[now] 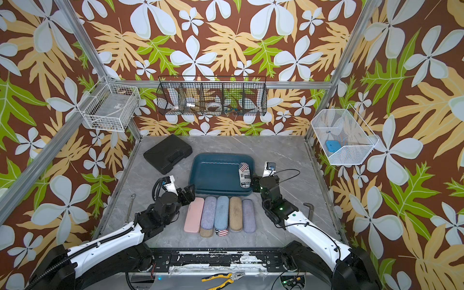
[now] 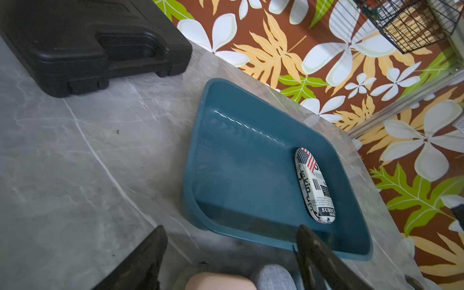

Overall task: Put the glasses cases into the storage boxes
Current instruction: Pick up the glasses case.

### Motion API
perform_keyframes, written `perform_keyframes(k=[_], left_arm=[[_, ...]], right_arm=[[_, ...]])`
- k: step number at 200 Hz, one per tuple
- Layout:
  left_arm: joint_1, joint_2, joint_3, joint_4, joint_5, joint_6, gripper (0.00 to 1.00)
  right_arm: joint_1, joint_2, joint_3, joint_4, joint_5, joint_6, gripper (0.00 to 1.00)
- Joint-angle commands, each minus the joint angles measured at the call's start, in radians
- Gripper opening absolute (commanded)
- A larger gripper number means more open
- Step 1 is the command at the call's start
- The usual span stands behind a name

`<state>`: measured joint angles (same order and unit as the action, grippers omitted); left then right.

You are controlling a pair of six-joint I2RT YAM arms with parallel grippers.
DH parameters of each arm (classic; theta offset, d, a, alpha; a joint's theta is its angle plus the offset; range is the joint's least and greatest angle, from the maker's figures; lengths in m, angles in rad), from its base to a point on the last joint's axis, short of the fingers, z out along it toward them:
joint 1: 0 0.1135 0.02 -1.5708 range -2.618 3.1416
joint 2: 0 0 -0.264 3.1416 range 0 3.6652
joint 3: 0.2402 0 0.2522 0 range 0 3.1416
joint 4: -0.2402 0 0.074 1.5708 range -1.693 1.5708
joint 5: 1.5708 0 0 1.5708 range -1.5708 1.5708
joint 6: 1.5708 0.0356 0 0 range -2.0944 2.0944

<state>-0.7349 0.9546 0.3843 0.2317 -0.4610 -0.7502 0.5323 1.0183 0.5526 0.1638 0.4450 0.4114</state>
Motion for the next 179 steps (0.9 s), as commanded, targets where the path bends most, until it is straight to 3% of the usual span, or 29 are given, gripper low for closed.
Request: perform_keyframes(k=[1,70,179], left_arm=[[-0.013,0.008,0.010,-0.050,0.028,-0.030,0.82],[-0.062,0.042,0.043,-0.184,0.135,-0.028,0.80],[-0.165,0.108,0.093,-0.390,0.128,-0.034,0.78]], right_arm=[[0.000,0.009,0.000,0.023,0.025,-0.003,0.78],[0.000,0.009,-0.040,0.034,0.026,0.013,0.78],[-0.002,0.007,-0.070,0.046,0.031,0.010,0.77]])
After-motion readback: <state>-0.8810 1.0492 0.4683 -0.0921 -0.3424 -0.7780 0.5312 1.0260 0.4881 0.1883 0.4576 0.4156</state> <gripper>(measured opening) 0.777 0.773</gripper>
